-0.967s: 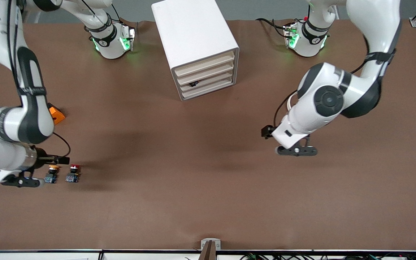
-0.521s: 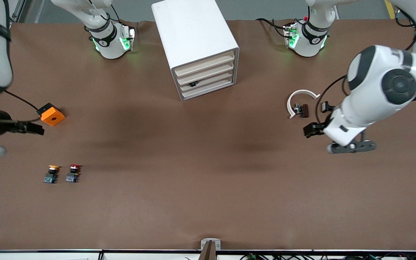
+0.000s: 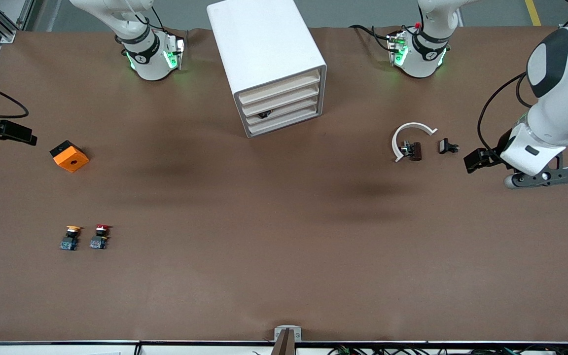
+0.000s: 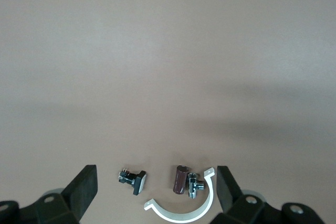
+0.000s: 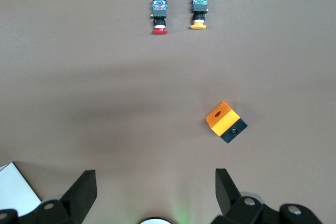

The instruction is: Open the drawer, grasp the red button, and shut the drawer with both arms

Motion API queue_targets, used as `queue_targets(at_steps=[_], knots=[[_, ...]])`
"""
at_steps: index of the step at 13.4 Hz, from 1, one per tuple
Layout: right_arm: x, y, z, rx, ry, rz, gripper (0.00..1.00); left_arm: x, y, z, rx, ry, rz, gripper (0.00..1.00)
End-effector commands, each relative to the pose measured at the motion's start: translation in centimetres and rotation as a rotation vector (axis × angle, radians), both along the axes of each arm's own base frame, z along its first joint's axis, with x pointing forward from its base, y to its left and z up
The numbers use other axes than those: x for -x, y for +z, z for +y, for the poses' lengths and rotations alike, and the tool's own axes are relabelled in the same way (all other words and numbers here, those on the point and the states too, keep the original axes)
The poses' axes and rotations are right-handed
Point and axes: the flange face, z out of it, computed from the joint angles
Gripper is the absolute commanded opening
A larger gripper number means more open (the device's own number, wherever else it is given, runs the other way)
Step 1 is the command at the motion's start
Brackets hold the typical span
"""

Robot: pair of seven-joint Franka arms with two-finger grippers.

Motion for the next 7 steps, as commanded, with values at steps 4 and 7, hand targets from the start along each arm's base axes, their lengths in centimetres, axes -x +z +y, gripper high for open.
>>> queue_targets(at_steps=[4, 7], knots=[[1.3, 3.5, -0.6, 0.014, -0.014, -0.041, 1.0, 1.7, 1.8, 3.7, 0.043, -0.013, -0.023, 1.0], [1.9, 5.3, -1.3, 0.015, -0.026, -0.038, 1.0, 2.2, 1.6, 3.4, 0.037, -0.018, -0.022, 1.0]])
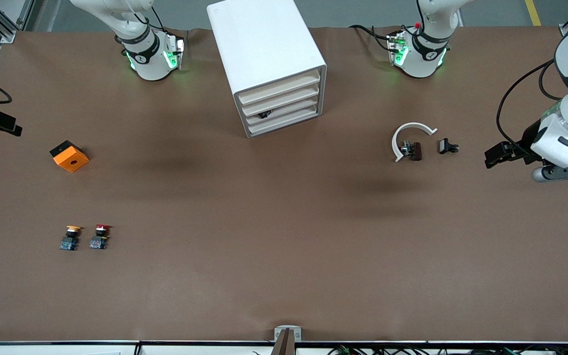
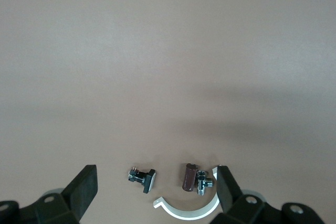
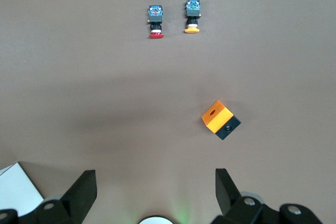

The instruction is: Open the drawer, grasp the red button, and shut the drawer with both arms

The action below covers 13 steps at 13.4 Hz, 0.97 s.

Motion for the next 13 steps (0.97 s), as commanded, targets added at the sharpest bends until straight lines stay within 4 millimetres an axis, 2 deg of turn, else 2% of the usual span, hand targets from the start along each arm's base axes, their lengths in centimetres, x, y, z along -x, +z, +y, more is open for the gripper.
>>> queue_targets(at_steps=[1, 5, 7, 9, 11, 13], knots=[[0.6, 1.7, -0.5, 0.017, -0.01, -0.012, 1.0, 1.3, 0.3, -0.2, 0.0, -0.008, -0.012, 1.0], [1.4, 1.7, 0.3, -0.005, -0.141, 0.043, 1.0, 1.3, 1.0, -0.6, 0.006, -0.016, -0.031, 1.0], [1.5, 2.2, 0.4, -0.008, -0.141, 0.031, 1.0, 1.0, 1.7, -0.3, 0.007, -0.006, -0.059, 1.0], [2.3, 3.1, 0.3, -0.014, -0.103, 0.017, 1.0, 0.6, 3.4, -0.3, 0.009, 0.006, -0.098, 1.0], [3.0, 4.0, 0.3, -0.027, 0.013, 0.005, 1.0, 0.2, 5.6, -0.2, 0.01, 0.011, -0.134, 1.0], [3.7, 4.7, 0.2, -0.029, 0.03, 0.0, 1.0, 0.0, 7.3, -0.2, 0.013, 0.026, -0.167, 1.0]])
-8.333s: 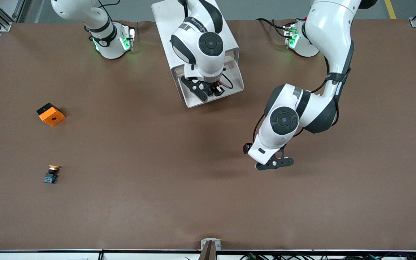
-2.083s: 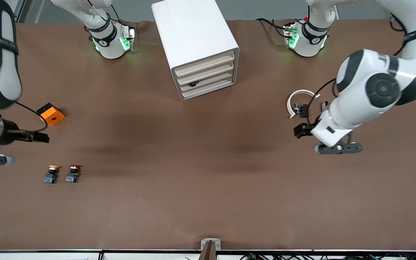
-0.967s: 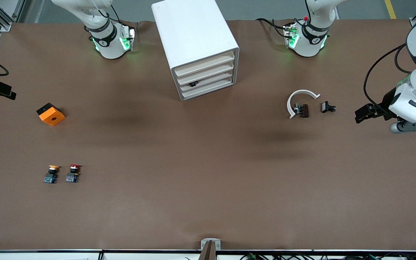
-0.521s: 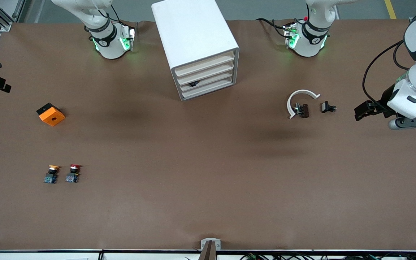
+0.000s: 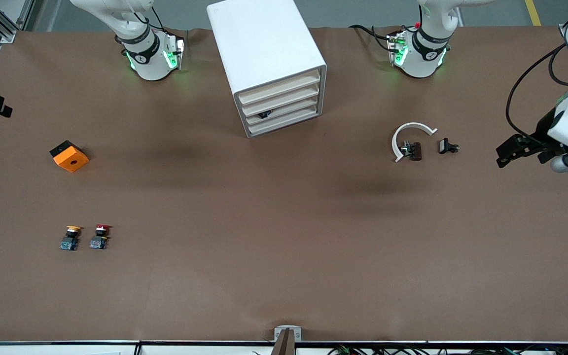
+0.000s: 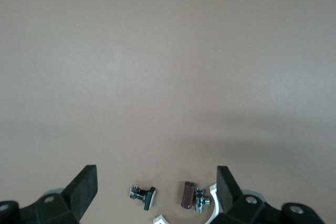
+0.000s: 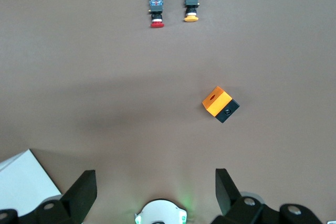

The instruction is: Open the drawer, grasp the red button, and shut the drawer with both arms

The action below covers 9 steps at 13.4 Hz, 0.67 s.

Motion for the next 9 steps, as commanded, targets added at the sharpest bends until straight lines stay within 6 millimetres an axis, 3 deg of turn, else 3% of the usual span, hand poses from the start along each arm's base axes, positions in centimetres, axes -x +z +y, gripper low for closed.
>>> queue_targets(at_steps=[1, 4, 9], knots=[[1.4, 1.5, 0.1, -0.017, 0.035, -0.016, 1.0, 0.0, 3.0, 0.1, 0.02, 0.024, -0.047, 1.0], [2.5, 2.5, 0.7, -0.016, 0.03, -0.025, 1.0, 0.7, 3.9, -0.3, 0.016, 0.021, -0.001, 1.0], [4.8, 1.0, 1.4, -0.045, 0.022, -0.048, 1.0, 1.5, 5.4, 0.0, 0.018, 0.016, 0.032, 1.0]])
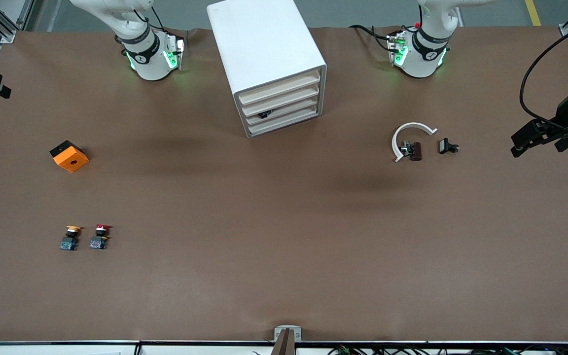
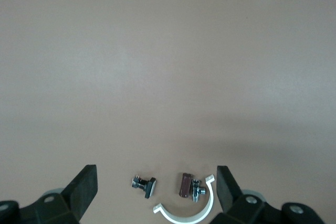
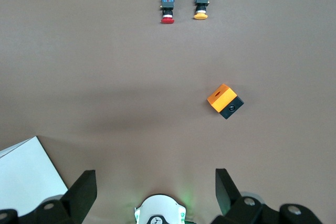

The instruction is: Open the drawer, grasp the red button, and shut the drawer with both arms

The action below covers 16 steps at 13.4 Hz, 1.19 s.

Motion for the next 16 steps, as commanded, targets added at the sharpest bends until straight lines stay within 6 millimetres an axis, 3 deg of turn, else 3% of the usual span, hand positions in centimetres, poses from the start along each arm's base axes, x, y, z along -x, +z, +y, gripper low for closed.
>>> queue_targets(at_steps=[1, 16], knots=[[1.92, -0.18, 0.87, -0.021, 0.001, -0.019, 1.0, 0.65, 1.25, 0.12, 0.017, 0.001, 0.009, 1.0], [2.14, 0.72, 0.5, -0.004, 0.011, -0.08, 1.0, 0.8, 0.97, 0.17, 0.02, -0.005, 0.031, 1.0]])
